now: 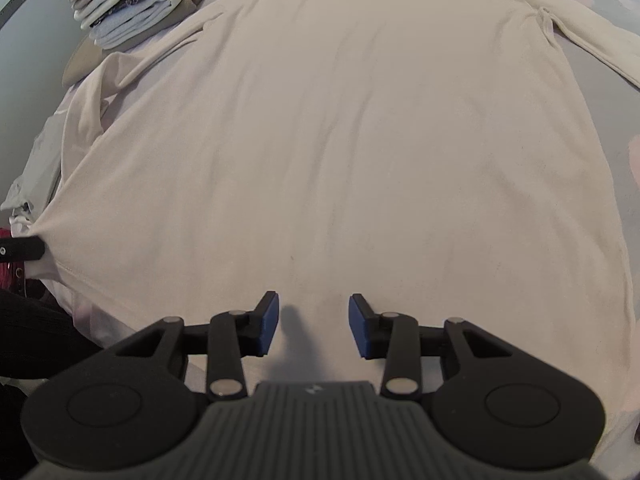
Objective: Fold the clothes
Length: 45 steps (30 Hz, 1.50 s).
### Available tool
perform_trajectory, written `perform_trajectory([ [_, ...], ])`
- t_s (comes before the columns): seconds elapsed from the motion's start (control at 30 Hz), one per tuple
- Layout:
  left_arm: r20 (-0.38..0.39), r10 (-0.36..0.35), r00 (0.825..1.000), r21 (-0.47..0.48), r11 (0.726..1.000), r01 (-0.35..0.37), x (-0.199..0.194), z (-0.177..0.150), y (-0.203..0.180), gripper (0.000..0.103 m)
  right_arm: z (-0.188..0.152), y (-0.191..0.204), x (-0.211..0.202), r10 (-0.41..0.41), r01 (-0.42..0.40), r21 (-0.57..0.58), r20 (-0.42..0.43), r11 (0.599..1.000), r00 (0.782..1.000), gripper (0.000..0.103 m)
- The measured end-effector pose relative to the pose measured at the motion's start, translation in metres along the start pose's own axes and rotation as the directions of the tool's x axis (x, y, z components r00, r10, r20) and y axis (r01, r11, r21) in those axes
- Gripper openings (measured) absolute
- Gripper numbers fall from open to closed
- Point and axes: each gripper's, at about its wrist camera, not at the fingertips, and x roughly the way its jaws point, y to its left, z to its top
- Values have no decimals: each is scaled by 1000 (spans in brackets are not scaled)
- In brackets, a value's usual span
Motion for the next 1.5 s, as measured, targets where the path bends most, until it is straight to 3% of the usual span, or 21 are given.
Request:
perform_trajectory([
  [0.07, -67, 43, 997, -19, 999, -45, 18, 2, 15, 3, -1, -1, 0, -6, 6, -6, -4, 1000, 1000, 42],
  [0.17, -144, 93, 985, 44, 995, -88, 47, 6, 13, 3, -2, -5, 0, -4, 4, -12, -9, 1000, 1000, 42],
  [0.27, -180, 152, 972, 145, 981, -127, 65, 12, -1, 3, -4, -6, -4, -7, 7, -34, -9, 999, 1000, 42],
  [0.4, -218, 186, 958, 196, 970, -144, 84, 24, -10, 3, 2, -14, -22, -14, 11, -103, -30, 995, 999, 42],
  [0.67, -188, 202, 961, 241, 958, -154, 86, 24, -18, 3, 10, -83, -82, -185, 176, -125, -68, 976, 980, 41],
  [0.8, -174, 206, 963, 257, 954, -158, 84, 23, -20, 3, 6, -117, -93, -206, 204, -34, -97, 978, 974, 41],
  [0.97, -167, 211, 963, 268, 950, -162, 83, 24, -22, 3, -1, -131, -79, -226, 225, -23, -152, 974, 962, 35],
  [1.13, -153, 210, 966, 273, 948, -163, 85, 26, -24, 3, -8, -147, -57, -220, 230, 27, -200, 973, 955, 34],
  [1.23, -139, 207, 968, 277, 947, -163, 81, 25, -24, 4, -13, -148, -50, -201, 216, 48, -218, 975, 955, 25],
  [1.27, -131, 199, 971, 278, 948, -156, 77, 25, -25, 3, -15, -146, -50, -201, 216, 45, -219, 975, 955, 14],
  [1.3, -123, 183, 975, 281, 949, -142, 70, 26, -25, 3, -15, -143, -54, -207, 218, 31, -209, 975, 956, 7],
  [1.5, -55, 15, 998, 237, 971, -2, -1, 37, -19, 3, -5, -128, -104, -232, 231, -28, -165, 973, 959, 7],
])
